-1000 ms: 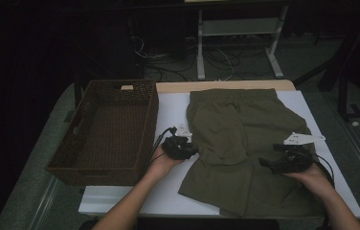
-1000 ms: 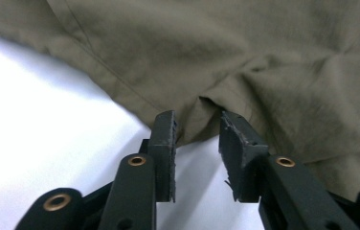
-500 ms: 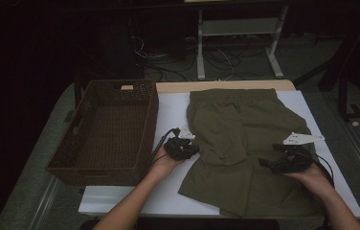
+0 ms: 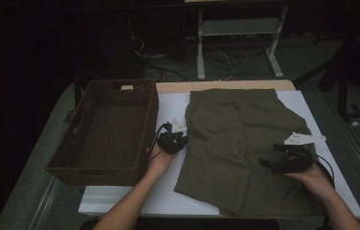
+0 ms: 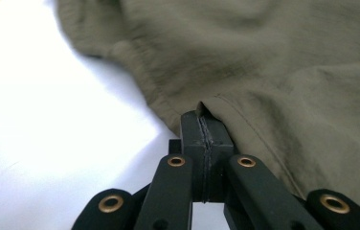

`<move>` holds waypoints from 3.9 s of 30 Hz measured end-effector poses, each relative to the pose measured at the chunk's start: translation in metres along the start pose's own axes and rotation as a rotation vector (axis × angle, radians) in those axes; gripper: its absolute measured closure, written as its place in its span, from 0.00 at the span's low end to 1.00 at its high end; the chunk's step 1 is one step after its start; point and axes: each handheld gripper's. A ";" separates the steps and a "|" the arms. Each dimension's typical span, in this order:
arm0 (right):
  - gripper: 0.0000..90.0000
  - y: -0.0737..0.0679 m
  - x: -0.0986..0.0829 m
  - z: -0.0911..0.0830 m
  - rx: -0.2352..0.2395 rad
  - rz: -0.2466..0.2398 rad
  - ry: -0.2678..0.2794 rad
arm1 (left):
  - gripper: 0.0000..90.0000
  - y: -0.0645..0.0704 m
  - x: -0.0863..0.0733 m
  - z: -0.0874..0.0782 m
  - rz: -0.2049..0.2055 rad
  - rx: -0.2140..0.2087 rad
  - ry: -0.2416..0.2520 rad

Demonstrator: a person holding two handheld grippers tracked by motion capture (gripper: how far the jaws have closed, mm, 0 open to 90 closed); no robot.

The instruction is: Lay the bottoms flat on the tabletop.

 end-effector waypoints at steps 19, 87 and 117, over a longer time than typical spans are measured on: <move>0.15 0.000 0.000 0.002 0.010 -0.009 -0.009 | 0.63 0.000 0.010 -0.040 -0.163 -0.085 0.133; 0.15 -0.007 0.001 0.004 0.029 -0.025 -0.017 | 0.99 0.086 -0.068 -0.088 0.246 -0.479 -0.062; 0.35 -0.030 0.007 0.018 0.144 -0.084 -0.092 | 0.36 0.061 -0.038 -0.075 0.113 -0.383 0.071</move>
Point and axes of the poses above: each handheld gripper's, and its own axes: z roughly forward along the jaws, x roughly out of its top, y roughly to its right, and after that the axes turned 2 degrees about -x, right-handed
